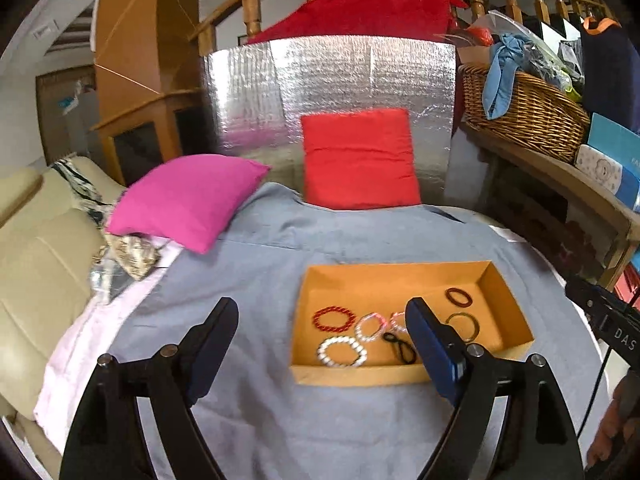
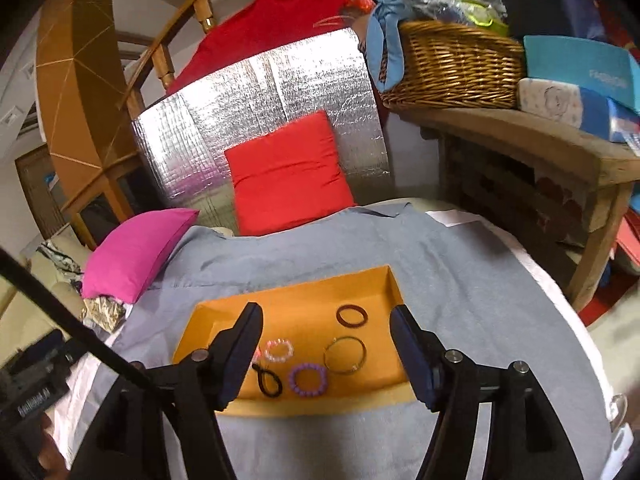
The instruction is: Organize jewelry
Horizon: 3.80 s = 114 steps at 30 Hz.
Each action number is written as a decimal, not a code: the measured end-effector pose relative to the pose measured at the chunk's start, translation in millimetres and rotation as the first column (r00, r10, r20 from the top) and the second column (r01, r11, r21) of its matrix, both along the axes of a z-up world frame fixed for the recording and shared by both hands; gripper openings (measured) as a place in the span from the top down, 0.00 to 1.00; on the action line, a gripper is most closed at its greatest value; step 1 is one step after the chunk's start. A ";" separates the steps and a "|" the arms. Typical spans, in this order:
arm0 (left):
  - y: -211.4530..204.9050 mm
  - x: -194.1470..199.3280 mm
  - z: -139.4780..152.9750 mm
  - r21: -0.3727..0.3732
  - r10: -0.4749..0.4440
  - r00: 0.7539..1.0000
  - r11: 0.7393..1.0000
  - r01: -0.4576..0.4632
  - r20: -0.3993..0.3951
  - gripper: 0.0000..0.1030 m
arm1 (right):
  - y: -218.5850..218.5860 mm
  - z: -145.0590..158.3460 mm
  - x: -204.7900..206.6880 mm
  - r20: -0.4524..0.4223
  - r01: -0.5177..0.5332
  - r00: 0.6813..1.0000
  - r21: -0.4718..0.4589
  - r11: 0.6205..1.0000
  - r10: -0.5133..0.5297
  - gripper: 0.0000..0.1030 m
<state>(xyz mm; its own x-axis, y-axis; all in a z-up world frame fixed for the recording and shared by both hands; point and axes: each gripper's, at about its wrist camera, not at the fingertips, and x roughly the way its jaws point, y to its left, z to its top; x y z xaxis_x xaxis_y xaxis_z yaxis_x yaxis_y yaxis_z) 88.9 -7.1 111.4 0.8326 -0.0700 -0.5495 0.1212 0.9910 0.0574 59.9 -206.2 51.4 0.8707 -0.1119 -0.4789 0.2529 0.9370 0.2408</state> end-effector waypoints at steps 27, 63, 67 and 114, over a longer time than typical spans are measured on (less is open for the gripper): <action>15.5 -45.0 -58.5 0.133 0.016 0.999 0.991 -0.020 0.027 0.10 | 61.9 -31.8 -61.0 -0.080 -0.115 0.992 -0.173 0.978 0.102 0.26; -5.1 -8.6 -112.1 0.097 -0.008 0.998 0.995 0.014 -0.056 0.10 | 66.9 -71.4 -20.8 -0.193 -0.020 0.980 -0.312 0.950 -0.043 0.25; -5.1 -8.9 -111.5 0.098 -0.011 0.999 0.995 0.016 -0.051 0.10 | 64.6 -72.2 -20.4 -0.196 -0.016 0.979 -0.314 0.949 -0.048 0.25; 1.2 -10.3 -108.7 0.093 0.016 0.999 0.996 -0.012 -0.046 0.10 | 68.4 -74.9 -17.6 -0.200 -0.008 0.978 -0.306 0.952 -0.056 0.25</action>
